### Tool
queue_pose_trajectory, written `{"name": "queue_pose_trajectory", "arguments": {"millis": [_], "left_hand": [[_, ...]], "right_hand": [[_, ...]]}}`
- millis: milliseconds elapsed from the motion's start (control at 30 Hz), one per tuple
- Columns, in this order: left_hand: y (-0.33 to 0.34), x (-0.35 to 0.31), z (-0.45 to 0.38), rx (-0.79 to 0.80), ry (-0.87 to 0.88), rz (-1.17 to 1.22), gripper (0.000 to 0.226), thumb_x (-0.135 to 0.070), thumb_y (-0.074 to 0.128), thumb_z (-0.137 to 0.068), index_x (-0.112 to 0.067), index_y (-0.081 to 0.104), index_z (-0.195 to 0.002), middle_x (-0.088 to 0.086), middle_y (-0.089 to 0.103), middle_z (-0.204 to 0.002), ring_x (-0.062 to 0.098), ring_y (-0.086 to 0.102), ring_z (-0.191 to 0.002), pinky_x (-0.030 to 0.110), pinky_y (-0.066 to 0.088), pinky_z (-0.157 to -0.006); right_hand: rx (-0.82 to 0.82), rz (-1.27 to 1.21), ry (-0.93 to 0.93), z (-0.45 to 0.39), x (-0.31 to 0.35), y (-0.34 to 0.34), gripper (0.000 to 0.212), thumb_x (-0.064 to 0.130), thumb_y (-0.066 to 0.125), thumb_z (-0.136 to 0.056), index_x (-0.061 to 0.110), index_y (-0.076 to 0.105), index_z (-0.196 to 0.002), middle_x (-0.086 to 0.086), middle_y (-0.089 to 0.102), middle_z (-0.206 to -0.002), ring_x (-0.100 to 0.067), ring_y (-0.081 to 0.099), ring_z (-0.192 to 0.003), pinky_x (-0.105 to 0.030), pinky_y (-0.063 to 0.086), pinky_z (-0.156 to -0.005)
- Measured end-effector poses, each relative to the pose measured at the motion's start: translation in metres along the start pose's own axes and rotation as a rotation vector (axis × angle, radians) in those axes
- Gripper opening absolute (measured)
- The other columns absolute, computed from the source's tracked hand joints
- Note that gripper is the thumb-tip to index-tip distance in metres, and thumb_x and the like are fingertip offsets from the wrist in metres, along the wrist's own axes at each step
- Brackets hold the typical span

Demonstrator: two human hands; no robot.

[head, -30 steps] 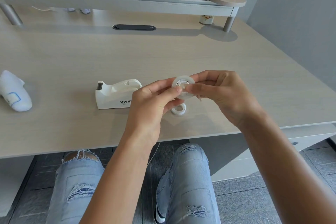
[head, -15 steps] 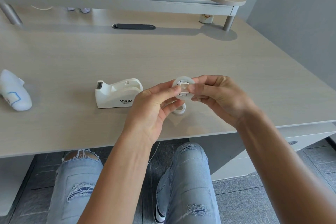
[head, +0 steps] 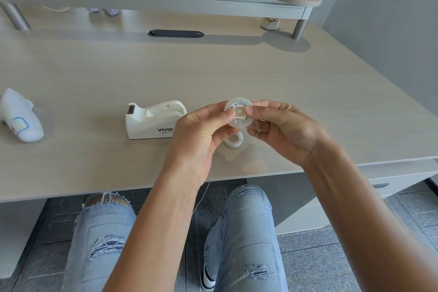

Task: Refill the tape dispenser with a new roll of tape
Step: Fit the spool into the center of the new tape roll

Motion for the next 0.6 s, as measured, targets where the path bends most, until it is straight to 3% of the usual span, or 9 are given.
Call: {"name": "queue_pose_trajectory", "arguments": {"millis": [167, 333, 500, 600], "left_hand": [[-0.013, -0.018, 0.003, -0.110, 0.092, -0.060, 0.024, -0.001, 0.073, -0.089, -0.011, 0.073, -0.112, 0.011, 0.078, -0.092, 0.024, 0.071, -0.085, 0.034, 0.062, -0.081], [-0.032, -0.038, 0.014, -0.186, 0.253, -0.210, 0.017, -0.010, 0.078, -0.088, -0.010, 0.074, -0.105, 0.008, 0.079, -0.089, 0.018, 0.074, -0.086, 0.034, 0.061, -0.084], [-0.052, -0.049, 0.026, -0.211, 0.246, -0.189, 0.009, -0.012, 0.073, -0.093, -0.012, 0.077, -0.100, 0.004, 0.078, -0.089, 0.017, 0.072, -0.081, 0.028, 0.060, -0.072], [-0.068, -0.053, 0.030, -0.255, 0.187, -0.116, 0.010, -0.010, 0.069, -0.094, -0.009, 0.079, -0.091, 0.005, 0.074, -0.080, 0.022, 0.065, -0.070, 0.032, 0.057, -0.067]], "right_hand": [[-0.087, 0.221, -0.057, 0.000, 0.013, -0.003, 0.038, 0.039, 0.079, -0.081, 0.006, 0.077, -0.099, -0.005, 0.080, -0.092, -0.015, 0.075, -0.079, -0.030, 0.053, -0.081], [-0.064, 0.346, -0.171, 0.003, 0.028, 0.024, 0.014, 0.018, 0.073, -0.093, 0.009, 0.082, -0.101, -0.010, 0.078, -0.088, -0.015, 0.071, -0.072, -0.034, 0.058, -0.081], [-0.097, 0.369, -0.246, 0.004, 0.028, 0.051, 0.014, 0.013, 0.071, -0.096, 0.010, 0.078, -0.109, -0.012, 0.079, -0.079, -0.021, 0.076, -0.066, -0.035, 0.063, -0.073], [-0.006, 0.453, -0.333, 0.006, 0.029, 0.075, 0.020, 0.009, 0.061, -0.103, 0.011, 0.079, -0.112, -0.013, 0.080, -0.083, -0.023, 0.078, -0.072, -0.032, 0.064, -0.073]]}}
Point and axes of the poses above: each hand's wrist, its own z-axis away from the middle knuckle, its own y-axis out of the palm, x = y × z, the point moved 10 cm from there along -z, towards the middle knuckle
